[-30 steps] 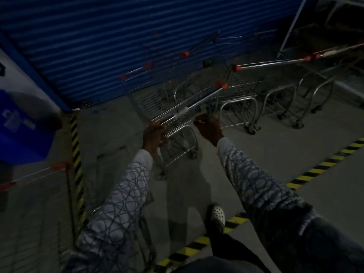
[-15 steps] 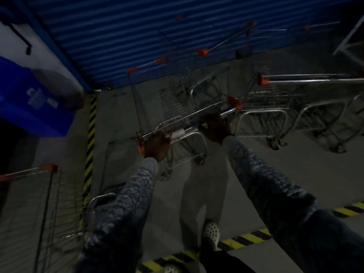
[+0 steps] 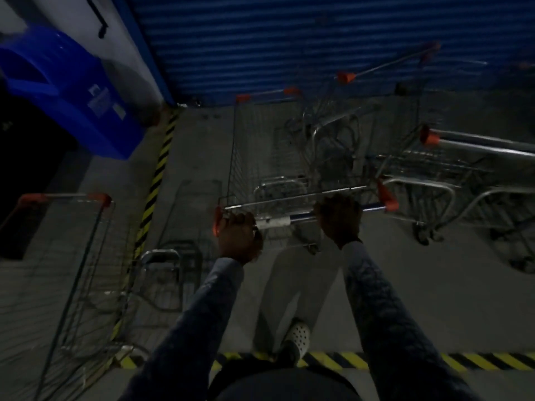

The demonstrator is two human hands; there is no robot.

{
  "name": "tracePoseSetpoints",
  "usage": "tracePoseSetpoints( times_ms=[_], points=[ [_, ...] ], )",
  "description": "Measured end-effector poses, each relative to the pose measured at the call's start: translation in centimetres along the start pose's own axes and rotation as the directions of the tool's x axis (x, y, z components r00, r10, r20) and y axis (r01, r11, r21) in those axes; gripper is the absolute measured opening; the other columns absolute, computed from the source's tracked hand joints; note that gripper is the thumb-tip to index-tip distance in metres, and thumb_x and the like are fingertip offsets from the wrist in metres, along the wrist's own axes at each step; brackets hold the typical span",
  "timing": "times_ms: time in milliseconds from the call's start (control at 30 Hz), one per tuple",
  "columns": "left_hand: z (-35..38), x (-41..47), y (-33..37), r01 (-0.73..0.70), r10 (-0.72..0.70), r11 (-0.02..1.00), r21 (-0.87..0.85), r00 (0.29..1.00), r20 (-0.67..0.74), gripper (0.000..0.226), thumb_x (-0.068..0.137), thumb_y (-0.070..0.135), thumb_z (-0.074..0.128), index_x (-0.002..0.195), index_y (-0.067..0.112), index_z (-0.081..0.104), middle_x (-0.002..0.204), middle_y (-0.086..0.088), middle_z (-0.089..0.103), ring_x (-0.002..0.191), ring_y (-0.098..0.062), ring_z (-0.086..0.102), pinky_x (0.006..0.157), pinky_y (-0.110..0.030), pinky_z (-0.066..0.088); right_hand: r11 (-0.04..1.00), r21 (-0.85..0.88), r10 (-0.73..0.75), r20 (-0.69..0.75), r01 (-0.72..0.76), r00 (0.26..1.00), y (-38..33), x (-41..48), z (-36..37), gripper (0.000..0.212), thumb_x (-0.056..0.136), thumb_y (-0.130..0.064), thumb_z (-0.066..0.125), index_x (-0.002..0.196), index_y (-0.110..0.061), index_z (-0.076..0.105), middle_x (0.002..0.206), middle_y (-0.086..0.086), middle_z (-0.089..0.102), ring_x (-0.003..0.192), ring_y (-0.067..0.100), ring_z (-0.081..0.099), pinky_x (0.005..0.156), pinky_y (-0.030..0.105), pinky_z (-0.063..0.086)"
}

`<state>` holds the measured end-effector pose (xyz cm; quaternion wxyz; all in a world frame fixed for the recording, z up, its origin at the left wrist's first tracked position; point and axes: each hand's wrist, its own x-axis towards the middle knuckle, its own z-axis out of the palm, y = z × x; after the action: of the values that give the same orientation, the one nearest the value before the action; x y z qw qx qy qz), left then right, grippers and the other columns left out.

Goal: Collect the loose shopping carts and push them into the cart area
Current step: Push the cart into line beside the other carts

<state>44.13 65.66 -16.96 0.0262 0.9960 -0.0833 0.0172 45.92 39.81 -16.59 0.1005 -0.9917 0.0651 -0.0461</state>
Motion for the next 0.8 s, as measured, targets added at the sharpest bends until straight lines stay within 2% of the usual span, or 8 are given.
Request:
tracePoseSetpoints(
  times_ms=[133, 233, 333, 433, 500, 633, 733, 800],
  points=[
    [0.1, -3.6, -0.9, -0.090, 0.085, 0.993, 0.080, 0.995, 0.060, 0.028, 0.083, 0.041, 0.046, 0.092, 0.021, 0.063, 0.070, -0.001, 0.066, 0.070, -0.029, 0.064, 0.118, -0.059, 0.018, 0.980, -0.193, 0.093, 0.178, -0.058, 0.980, -0.8, -4.7, -0.2, 0.066, 0.091, -0.042, 0.016, 0.079, -0.015, 0.075, 0.080, 0.014, 0.074, 0.097, 0.042, 0.062, 0.094, 0.048, 0.035],
    [0.3, -6.2, -1.9, -0.082, 0.080, 0.996, 0.030, 0.994, 0.079, 0.031, 0.081, 0.044, 0.042, 0.089, 0.023, 0.064, 0.061, -0.001, 0.064, 0.063, -0.027, 0.065, 0.120, -0.056, 0.010, 0.969, -0.181, 0.181, 0.073, -0.166, 0.981, -1.7, -9.1, -0.3, 0.058, 0.095, -0.041, 0.033, 0.064, -0.010, 0.072, 0.066, 0.016, 0.069, 0.085, 0.040, 0.062, 0.094, 0.050, 0.036],
    [-0.8, -8.5, -2.9, -0.114, 0.098, 0.993, 0.034, 0.945, 0.312, 0.038, 0.079, 0.056, 0.032, 0.082, 0.028, 0.058, 0.070, 0.006, 0.063, 0.082, -0.020, 0.066, 0.118, -0.052, 0.000, 0.956, -0.158, 0.233, -0.107, -0.248, 0.967, -3.4, -13.7, -0.7, 0.042, 0.089, -0.029, 0.057, 0.054, -0.007, 0.065, 0.058, 0.013, 0.065, 0.072, 0.035, 0.059, 0.088, 0.046, 0.037],
    [-2.2, -11.6, -3.2, -0.116, 0.094, 0.993, 0.031, 0.912, 0.400, 0.029, 0.082, 0.058, 0.041, 0.078, 0.031, 0.049, 0.075, 0.011, 0.057, 0.093, -0.016, 0.064, 0.117, -0.051, -0.007, 0.961, -0.123, 0.221, -0.202, -0.249, 0.954, -4.3, -17.7, -1.0, 0.038, 0.084, -0.024, 0.060, 0.050, -0.007, 0.059, 0.052, 0.011, 0.058, 0.062, 0.033, 0.056, 0.081, 0.044, 0.040],
    [-2.2, -14.3, -3.8, -0.114, 0.090, 0.993, 0.034, 0.904, 0.418, 0.029, 0.081, 0.057, 0.043, 0.074, 0.030, 0.048, 0.076, 0.008, 0.063, 0.087, -0.017, 0.065, 0.116, -0.054, -0.014, 0.962, -0.124, 0.211, -0.234, -0.244, 0.949, -5.0, -20.3, -0.9, 0.038, 0.084, -0.023, 0.061, 0.049, -0.009, 0.056, 0.051, 0.010, 0.056, 0.058, 0.032, 0.055, 0.079, 0.044, 0.040],
    [-1.0, -18.6, -6.9, -0.134, 0.148, 0.989, -0.069, 0.940, 0.307, 0.034, 0.069, 0.054, 0.037, 0.059, 0.024, 0.050, 0.060, 0.001, 0.059, 0.062, -0.026, 0.064, 0.115, -0.060, 0.022, 0.963, -0.132, 0.189, -0.293, -0.236, 0.937, -7.4, -24.1, -0.6, 0.036, 0.081, -0.020, 0.061, 0.048, -0.012, 0.050, 0.048, 0.009, 0.049, 0.052, 0.030, 0.049, 0.073, 0.041, 0.036],
    [-1.9, -19.4, -9.3, -0.177, 0.151, 0.984, 0.028, 0.901, 0.407, 0.038, 0.073, 0.058, 0.024, 0.069, 0.026, 0.045, 0.074, 0.004, 0.063, 0.079, -0.024, 0.064, 0.118, -0.058, 0.014, 0.961, -0.098, 0.226, -0.266, -0.260, 0.937, -10.6, -24.9, -0.8, 0.035, 0.080, -0.022, 0.064, 0.048, -0.012, 0.053, 0.049, 0.009, 0.050, 0.053, 0.030, 0.049, 0.074, 0.041, 0.037],
    [-2.5, -19.6, -11.4, -0.176, 0.153, 0.984, 0.021, 0.905, 0.397, 0.043, 0.075, 0.059, 0.028, 0.076, 0.026, 0.055, 0.081, 0.004, 0.067, 0.090, -0.025, 0.064, 0.120, -0.056, 0.005, 0.963, -0.113, 0.216, -0.218, -0.244, 0.952, -12.5, -25.2, -0.6, 0.036, 0.080, -0.024, 0.066, 0.048, -0.012, 0.055, 0.049, 0.009, 0.053, 0.052, 0.029, 0.051, 0.074, 0.040, 0.038]
  ],
)
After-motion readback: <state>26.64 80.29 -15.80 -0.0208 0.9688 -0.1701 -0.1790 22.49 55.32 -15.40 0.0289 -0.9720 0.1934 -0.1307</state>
